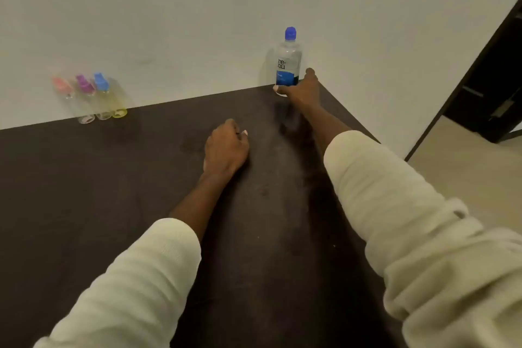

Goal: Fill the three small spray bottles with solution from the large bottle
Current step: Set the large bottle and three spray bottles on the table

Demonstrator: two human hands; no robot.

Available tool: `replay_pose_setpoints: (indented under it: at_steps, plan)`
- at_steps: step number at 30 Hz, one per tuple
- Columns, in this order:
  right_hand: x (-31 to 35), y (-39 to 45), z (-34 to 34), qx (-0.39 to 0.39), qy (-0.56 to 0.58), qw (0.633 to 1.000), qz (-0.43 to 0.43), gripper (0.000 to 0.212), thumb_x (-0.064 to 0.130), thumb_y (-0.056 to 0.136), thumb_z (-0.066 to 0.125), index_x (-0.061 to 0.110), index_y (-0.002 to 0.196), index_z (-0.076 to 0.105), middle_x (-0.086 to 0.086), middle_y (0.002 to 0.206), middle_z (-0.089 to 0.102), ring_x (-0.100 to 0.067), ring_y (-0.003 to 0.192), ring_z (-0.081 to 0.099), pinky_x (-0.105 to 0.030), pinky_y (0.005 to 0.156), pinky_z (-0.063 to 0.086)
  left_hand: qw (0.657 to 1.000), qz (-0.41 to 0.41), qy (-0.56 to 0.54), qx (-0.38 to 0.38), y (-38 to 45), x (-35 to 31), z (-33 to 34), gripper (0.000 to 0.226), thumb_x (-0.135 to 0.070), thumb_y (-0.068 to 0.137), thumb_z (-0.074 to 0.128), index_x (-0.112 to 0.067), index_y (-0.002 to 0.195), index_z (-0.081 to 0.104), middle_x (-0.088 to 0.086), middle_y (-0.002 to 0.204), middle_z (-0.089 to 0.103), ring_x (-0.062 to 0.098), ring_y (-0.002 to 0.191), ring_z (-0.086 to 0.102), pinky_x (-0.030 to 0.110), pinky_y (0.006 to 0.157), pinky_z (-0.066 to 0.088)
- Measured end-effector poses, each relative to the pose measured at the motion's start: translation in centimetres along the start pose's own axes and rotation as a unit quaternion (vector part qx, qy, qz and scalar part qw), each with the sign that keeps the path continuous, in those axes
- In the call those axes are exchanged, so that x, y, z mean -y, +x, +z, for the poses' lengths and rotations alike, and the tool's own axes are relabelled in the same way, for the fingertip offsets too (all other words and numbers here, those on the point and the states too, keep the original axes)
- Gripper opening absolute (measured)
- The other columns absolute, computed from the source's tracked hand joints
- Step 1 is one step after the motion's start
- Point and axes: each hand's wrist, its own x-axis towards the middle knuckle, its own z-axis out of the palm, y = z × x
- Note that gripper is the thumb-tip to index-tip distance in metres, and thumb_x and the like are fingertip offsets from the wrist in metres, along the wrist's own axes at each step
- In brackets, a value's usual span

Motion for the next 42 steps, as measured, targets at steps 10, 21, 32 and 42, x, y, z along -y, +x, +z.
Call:
replay_pose_setpoints:
  at_steps: [10,21,32,42]
  plan:
    - [0.6,3.5,2.4,-0.019,0.029,0.999,-0.008,0.065,0.026,0.078,0.081,0.010,0.129,0.044,-0.007,0.131,0.057,-0.024,0.119,0.057,-0.034,0.098,0.049,0.999,-0.022,0.029,-0.027,1.2,0.4,0.7,0.025,-0.037,0.100,0.054,-0.014,0.090,0.059,0.006,0.089,0.066,0.028,0.083,0.061,0.041,0.078,0.051]
    - [2.3,-6.4,0.1,0.003,0.058,0.997,-0.045,0.055,0.025,0.071,0.085,0.012,0.115,0.055,-0.004,0.115,0.066,-0.018,0.099,0.064,-0.031,0.087,0.055,0.994,-0.032,-0.088,-0.053,-1.3,-0.6,-1.0,0.019,-0.030,0.101,0.057,-0.016,0.088,0.058,-0.004,0.077,0.059,0.013,0.070,0.056,0.030,0.065,0.044]
    - [2.1,-25.2,-2.8,0.095,0.074,0.988,-0.099,0.062,0.029,0.064,0.089,0.015,0.117,0.060,0.000,0.109,0.070,-0.015,0.095,0.069,-0.031,0.082,0.058,0.970,-0.049,-0.198,-0.136,-15.5,0.1,-5.5,0.021,-0.020,0.099,0.061,-0.011,0.081,0.057,-0.008,0.066,0.052,0.006,0.058,0.046,0.012,0.051,0.036]
    - [-0.4,-32.9,-5.9,0.089,0.092,0.988,-0.090,0.052,0.019,0.063,0.084,0.018,0.111,0.063,0.003,0.099,0.072,-0.011,0.088,0.070,-0.034,0.081,0.059,0.975,-0.047,-0.185,-0.117,-21.1,0.9,-7.4,0.020,-0.018,0.099,0.060,-0.011,0.080,0.057,-0.002,0.070,0.056,0.008,0.062,0.049,0.011,0.052,0.036]
